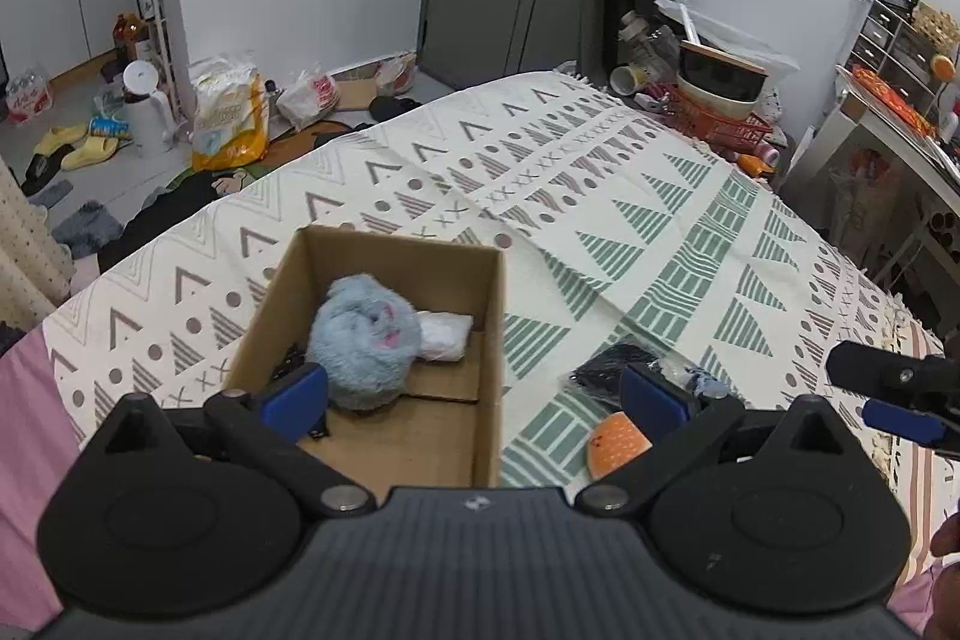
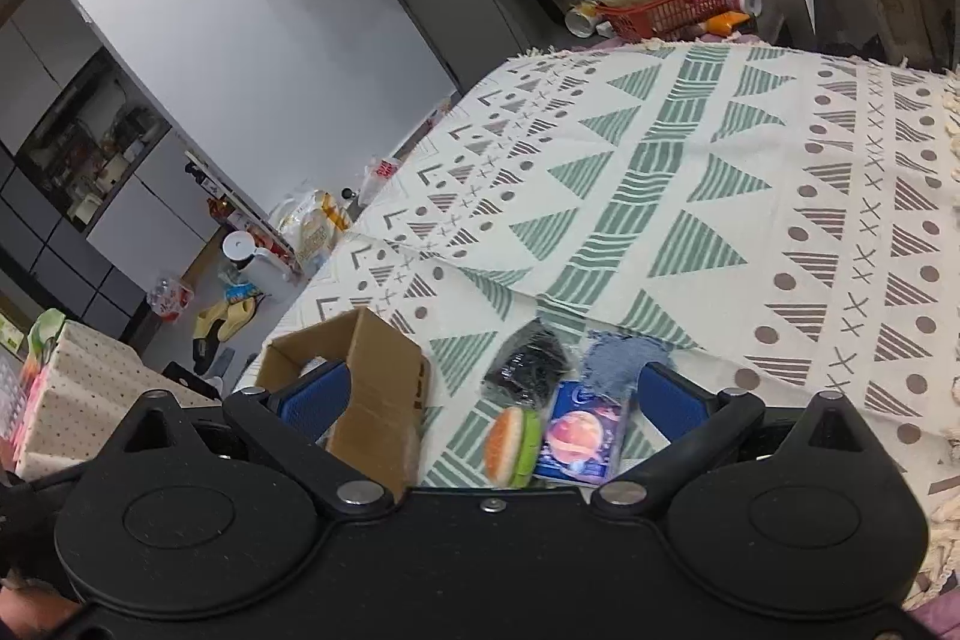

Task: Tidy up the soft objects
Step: 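Move both grippers back toward the burger plush and card pack, then close the left gripper on the burger plush while the right grips the blue card pack, then carry the burger plush and card pack over the box with both grippers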

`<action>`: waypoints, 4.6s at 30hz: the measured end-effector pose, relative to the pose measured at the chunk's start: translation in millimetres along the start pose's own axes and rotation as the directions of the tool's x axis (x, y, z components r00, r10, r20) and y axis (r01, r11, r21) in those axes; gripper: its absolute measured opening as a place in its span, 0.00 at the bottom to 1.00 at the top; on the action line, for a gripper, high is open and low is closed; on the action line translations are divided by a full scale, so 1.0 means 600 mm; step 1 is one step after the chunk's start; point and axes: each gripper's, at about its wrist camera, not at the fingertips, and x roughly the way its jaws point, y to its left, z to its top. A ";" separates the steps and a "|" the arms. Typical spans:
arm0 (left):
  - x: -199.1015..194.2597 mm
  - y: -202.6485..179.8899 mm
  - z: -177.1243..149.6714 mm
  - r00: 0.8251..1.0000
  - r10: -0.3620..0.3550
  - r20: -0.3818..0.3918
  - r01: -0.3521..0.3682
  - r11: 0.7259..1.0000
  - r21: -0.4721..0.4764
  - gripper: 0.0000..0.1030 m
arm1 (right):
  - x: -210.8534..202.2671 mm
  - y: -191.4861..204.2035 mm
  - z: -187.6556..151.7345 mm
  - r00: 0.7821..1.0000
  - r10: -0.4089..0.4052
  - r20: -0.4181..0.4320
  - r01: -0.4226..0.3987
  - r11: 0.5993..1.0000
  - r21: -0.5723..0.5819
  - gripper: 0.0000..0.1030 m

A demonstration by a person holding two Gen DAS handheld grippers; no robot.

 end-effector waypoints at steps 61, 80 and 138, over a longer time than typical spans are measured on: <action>0.246 -0.156 -0.083 0.949 -0.106 -0.297 0.115 0.993 0.010 0.43 | 0.200 -0.163 -0.040 0.946 0.102 -0.307 0.032 0.914 0.404 0.60; 0.213 -0.127 -0.079 0.958 -0.134 -0.252 0.120 0.990 -0.070 0.23 | 0.158 -0.131 -0.048 0.961 0.100 -0.258 -0.016 0.951 0.307 0.17; 0.029 0.135 -0.014 0.990 -0.138 -0.013 0.129 0.948 -0.291 0.23 | 0.093 0.145 -0.033 0.985 0.122 -0.119 -0.113 0.990 0.084 0.17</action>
